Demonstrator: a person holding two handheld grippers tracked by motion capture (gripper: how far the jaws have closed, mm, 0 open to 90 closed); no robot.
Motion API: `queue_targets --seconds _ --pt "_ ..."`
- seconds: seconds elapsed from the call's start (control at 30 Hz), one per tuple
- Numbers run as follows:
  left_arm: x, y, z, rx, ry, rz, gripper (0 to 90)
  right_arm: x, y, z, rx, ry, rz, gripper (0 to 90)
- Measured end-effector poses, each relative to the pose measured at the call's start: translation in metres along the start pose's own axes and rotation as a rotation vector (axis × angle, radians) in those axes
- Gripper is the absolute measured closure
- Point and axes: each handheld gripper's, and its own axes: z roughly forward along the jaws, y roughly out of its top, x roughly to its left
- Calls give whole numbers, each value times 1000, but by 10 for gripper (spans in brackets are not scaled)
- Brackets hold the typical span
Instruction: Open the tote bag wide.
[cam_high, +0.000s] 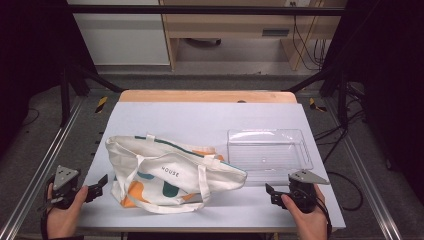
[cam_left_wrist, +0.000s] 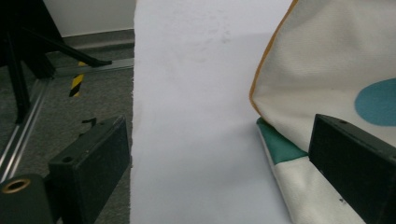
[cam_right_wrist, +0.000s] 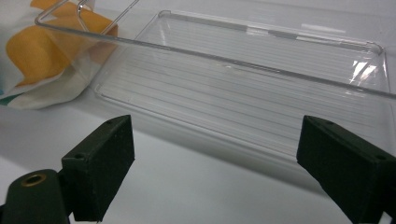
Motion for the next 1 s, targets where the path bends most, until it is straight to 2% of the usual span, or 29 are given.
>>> queue_targets --seconds 0.37,0.6,0.67,0.73,0.77,0.8,0.83,0.87,0.9,0.93,0.97,1.0 --pt "-3 3 -3 -50 -16 3 59 0 1 -3 -26 -6 -13 141" --pt "-4 8 -8 -59 -35 -1 66 20 10 -12 -81 44 -59 213" --pt "-4 10 -10 -67 -33 -3 84 28 18 -19 -100 70 -90 270" --pt "-3 9 -9 -70 -34 -4 100 41 30 -26 -126 107 -141 328" --pt "-3 9 -9 -67 -33 -7 105 47 35 -28 -125 119 -154 355" --pt "-3 8 -8 -64 -32 -7 109 55 43 -31 -125 136 -188 397" --pt "-3 8 -8 -64 -32 -7 112 55 43 -31 -125 136 -188 397" --pt "-3 8 -8 -64 -33 -8 117 69 54 -33 -136 174 -222 439" --pt "-3 8 -8 -64 -33 -8 120 69 54 -33 -136 174 -222 439" --pt "-4 8 -7 -65 -34 -4 123 84 67 -34 -147 209 -261 495" --pt "-4 8 -7 -59 -35 0 126 84 67 -34 -147 209 -261 495" --pt "-3 8 -6 -59 -38 3 132 99 83 -32 -150 250 -296 522"
